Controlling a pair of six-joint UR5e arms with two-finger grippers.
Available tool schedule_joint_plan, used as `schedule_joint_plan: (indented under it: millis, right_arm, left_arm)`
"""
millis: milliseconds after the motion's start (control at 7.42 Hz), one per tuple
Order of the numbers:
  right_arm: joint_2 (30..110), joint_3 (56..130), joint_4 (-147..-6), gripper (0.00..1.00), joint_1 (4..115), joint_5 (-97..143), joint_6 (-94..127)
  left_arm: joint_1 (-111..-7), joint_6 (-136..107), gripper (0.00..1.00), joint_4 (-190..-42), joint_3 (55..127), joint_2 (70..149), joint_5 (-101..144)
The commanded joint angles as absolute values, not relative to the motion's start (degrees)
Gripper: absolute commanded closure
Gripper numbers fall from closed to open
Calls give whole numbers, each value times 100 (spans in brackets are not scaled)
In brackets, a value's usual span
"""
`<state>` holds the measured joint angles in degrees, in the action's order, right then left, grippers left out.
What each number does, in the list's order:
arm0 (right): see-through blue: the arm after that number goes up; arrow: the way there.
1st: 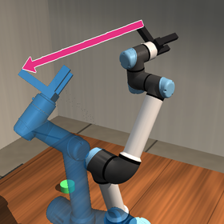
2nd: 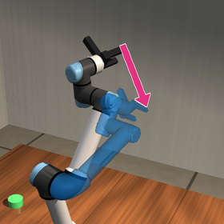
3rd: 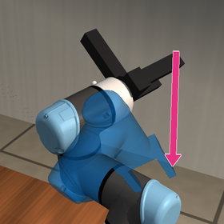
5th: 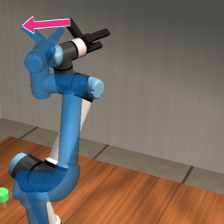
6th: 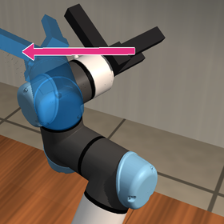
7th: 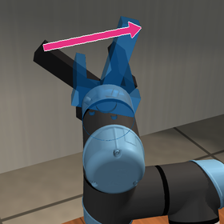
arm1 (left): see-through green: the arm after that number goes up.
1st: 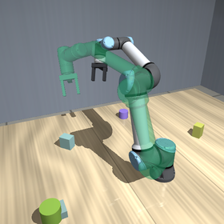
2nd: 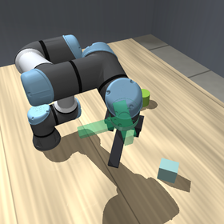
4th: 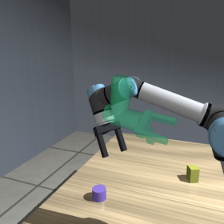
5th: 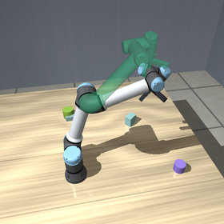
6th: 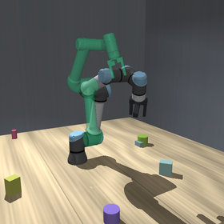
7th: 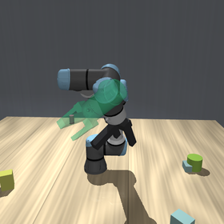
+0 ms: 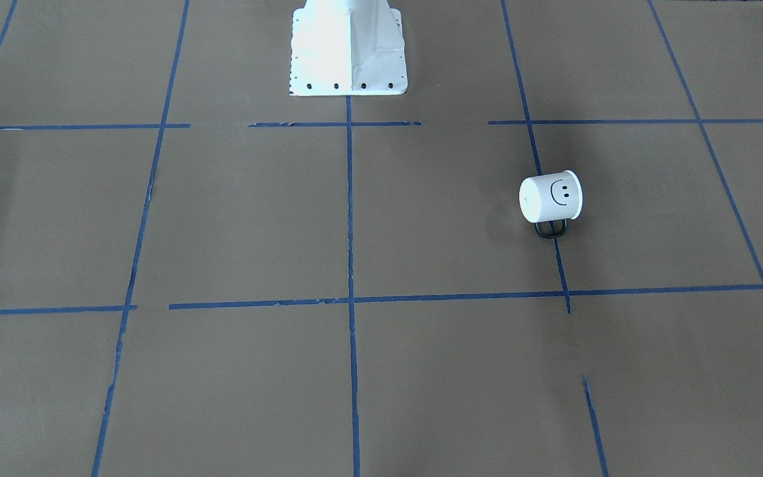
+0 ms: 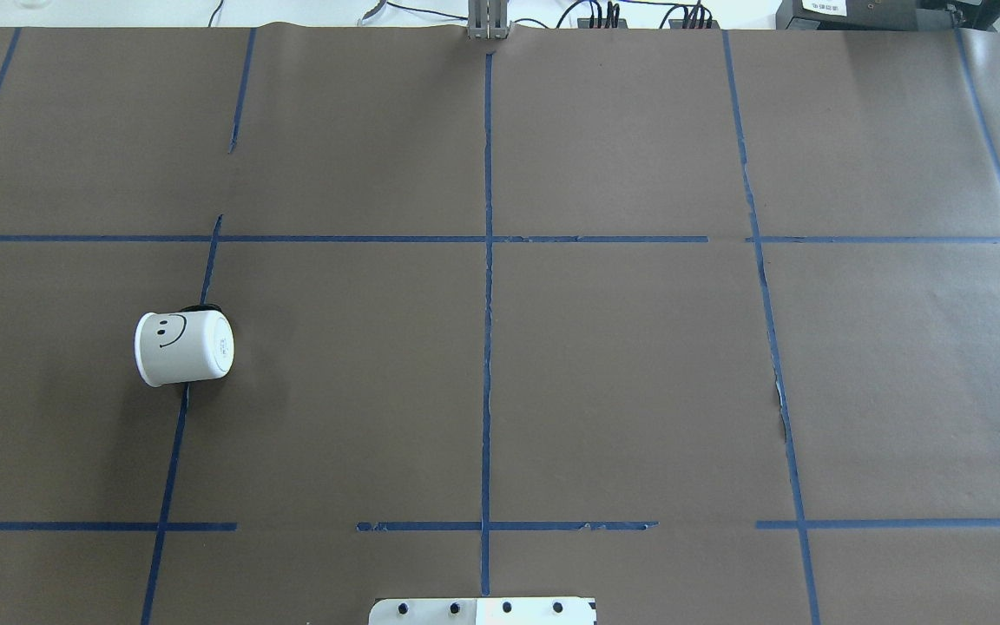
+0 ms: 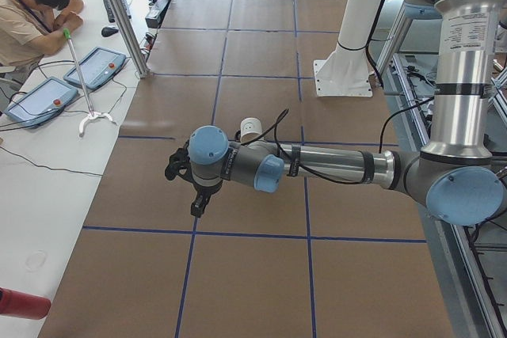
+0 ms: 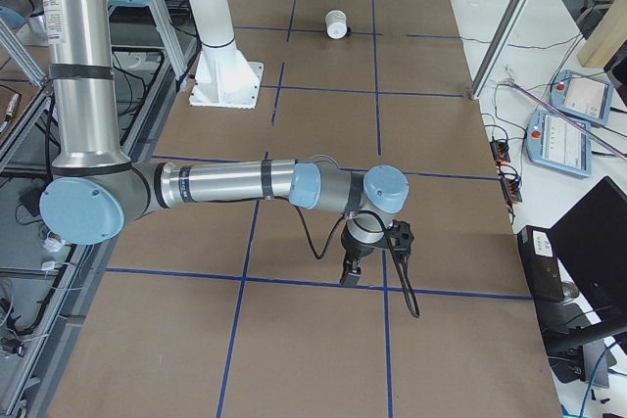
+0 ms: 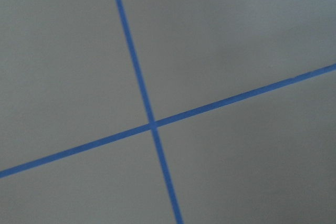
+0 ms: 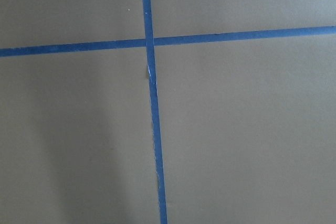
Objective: Flip mug
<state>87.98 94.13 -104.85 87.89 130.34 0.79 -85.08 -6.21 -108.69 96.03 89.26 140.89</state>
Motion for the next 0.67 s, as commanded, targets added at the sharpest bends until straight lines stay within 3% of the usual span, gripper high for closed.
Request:
schedule_joint_plan:
  millis: [0, 404, 539]
  right_arm:
    - [8798, 9413, -10485, 0, 8789, 13034, 79]
    - [8798, 9413, -10485, 0, 8789, 13034, 79]
    - [8798, 9413, -10485, 0, 8789, 13034, 79]
  left_arm:
    - [-7546, -2699, 0, -12384, 9721, 8424, 12761]
    - [-6761, -4082, 0, -14716, 9773, 6886, 11150]
    - [-6646, -4905, 0, -14800, 9782, 6908, 11136]
